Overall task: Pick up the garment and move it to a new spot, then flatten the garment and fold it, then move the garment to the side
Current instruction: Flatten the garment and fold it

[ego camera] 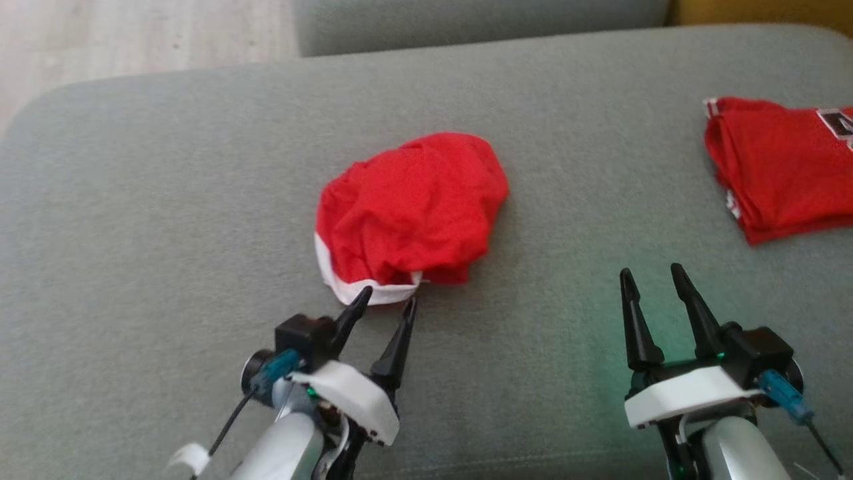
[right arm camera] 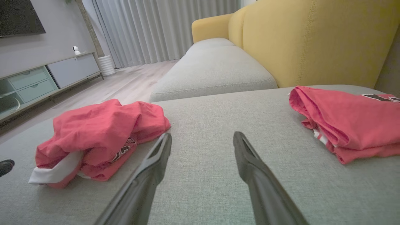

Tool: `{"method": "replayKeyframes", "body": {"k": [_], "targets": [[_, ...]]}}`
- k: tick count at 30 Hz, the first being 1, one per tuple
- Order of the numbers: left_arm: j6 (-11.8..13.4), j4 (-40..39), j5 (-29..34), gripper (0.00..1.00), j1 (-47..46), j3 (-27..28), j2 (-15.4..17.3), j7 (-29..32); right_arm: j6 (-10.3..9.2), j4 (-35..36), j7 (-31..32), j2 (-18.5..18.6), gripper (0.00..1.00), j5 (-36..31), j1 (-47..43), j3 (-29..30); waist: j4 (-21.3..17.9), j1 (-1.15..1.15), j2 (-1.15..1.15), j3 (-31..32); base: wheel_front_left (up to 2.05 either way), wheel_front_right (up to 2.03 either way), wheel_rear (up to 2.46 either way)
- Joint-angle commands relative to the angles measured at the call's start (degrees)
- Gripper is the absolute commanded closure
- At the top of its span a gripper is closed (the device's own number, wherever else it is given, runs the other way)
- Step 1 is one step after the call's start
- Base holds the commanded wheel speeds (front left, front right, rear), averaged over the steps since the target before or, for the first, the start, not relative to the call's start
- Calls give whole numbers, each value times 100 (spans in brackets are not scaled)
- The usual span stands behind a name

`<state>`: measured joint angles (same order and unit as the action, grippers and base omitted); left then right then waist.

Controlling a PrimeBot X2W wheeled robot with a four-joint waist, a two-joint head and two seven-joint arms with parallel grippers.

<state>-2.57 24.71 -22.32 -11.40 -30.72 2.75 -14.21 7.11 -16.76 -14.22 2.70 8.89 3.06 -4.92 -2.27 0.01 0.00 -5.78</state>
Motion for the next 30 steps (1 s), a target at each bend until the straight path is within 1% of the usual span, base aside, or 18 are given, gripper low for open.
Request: {"method": "replayKeyframes", "body": {"k": [1,5,7,14,15,16,17,18,24,30], "targets": [[27,-46,-58,0,-360,69,13,-48,37,201,-77,18,0,-44,239,-151,-187,-1,0,-157,0,0,0],[116,290,-168,0,-639,-120,13,-59,37,215,-77,18,0,-40,275,-160,-387,-1,0,-278,0,0,0],[151,603,-207,0,-818,-178,13,-65,37,214,-77,18,0,-39,299,-148,-499,-1,0,-350,0,0,0],[197,1187,-266,0,-1125,-151,13,-73,37,211,-77,18,0,-24,333,-169,-616,-1,0,-409,0,0,0],[199,1254,-278,9,-1166,-147,13,-75,37,211,-77,18,0,-20,339,-169,-624,-1,0,-412,0,0,0],[198,1302,-293,55,-1201,-144,13,-75,37,210,-77,18,0,-15,343,-168,-629,-1,0,-414,0,0,0],[200,1327,-307,84,-1234,-133,13,-76,37,209,-77,18,0,-10,349,-165,-631,-1,0,-418,0,0,0],[209,1323,-303,100,-1268,-116,13,-76,37,206,-77,18,0,-4,354,-161,-630,-1,0,-416,0,0,0],[251,909,-218,100,-1305,-22,13,-78,37,188,-77,18,0,9,363,-102,-591,-1,0,-358,0,0,0],[264,-34,-145,100,-1354,-37,13,-78,37,166,-78,18,0,-7,335,-58,-555,-1,0,-197,0,0,0]]}}
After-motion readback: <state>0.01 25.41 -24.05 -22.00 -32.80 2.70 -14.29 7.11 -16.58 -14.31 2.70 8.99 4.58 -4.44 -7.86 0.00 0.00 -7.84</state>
